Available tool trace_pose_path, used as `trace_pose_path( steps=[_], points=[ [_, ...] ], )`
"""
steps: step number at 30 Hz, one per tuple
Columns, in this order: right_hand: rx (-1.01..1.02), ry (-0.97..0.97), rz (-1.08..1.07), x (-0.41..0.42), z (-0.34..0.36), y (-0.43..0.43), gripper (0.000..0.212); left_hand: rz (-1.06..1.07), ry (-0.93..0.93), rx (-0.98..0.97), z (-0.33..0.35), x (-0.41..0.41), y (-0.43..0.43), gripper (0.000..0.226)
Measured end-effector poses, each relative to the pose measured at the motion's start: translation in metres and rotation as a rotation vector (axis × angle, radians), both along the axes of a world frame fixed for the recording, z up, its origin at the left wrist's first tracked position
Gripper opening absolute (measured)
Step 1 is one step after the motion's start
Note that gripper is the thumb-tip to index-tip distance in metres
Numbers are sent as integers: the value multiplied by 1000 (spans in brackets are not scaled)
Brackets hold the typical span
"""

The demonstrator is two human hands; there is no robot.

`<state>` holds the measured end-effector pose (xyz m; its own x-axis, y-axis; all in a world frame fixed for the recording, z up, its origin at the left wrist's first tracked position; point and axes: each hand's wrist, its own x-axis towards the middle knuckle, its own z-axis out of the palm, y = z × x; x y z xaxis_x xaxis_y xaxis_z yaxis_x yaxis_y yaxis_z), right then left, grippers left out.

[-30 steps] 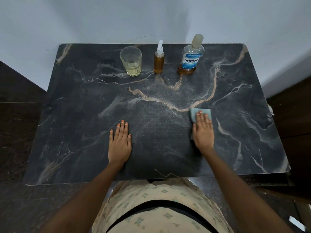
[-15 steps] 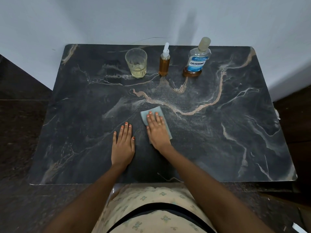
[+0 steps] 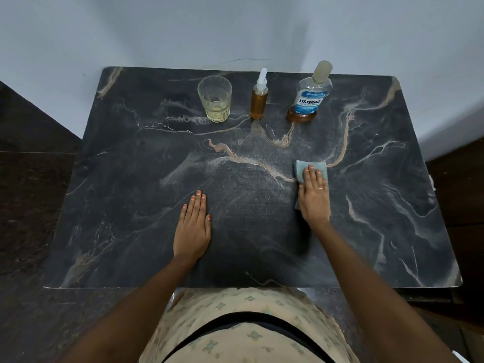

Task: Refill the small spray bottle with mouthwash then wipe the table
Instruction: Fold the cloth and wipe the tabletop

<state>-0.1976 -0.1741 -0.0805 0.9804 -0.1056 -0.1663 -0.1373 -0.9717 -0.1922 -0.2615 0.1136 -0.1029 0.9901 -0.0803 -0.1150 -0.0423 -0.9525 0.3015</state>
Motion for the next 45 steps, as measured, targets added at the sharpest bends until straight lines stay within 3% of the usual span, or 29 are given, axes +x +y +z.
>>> trace_pose_path(
  steps=[5,14,20,23,27,32,39,45],
  points=[
    [36,14,-41,16,0,29,47,2,14,-1,0,0,0,61],
    [101,52,425,20,-3,144,49,-7,10,41,2,1,1,58],
    [63,49,648,-6,-3,143,48,0,20,51,2,2,0,57],
    [60,7,623,-3,-4,113,46,-4,15,44,2,2,1,56],
    [110,-4,382,15,-2,70,50,-6,15,22,0,1,0,57],
    [171,-18,174,42,4,85,44,-3,26,4,1,1,0,57],
    [197,81,482,45,5,179,46,-4,62,58,3,3,1,54],
    [125,65,556,45,1,167,46,-11,48,69,1,4,2,52]
  ],
)
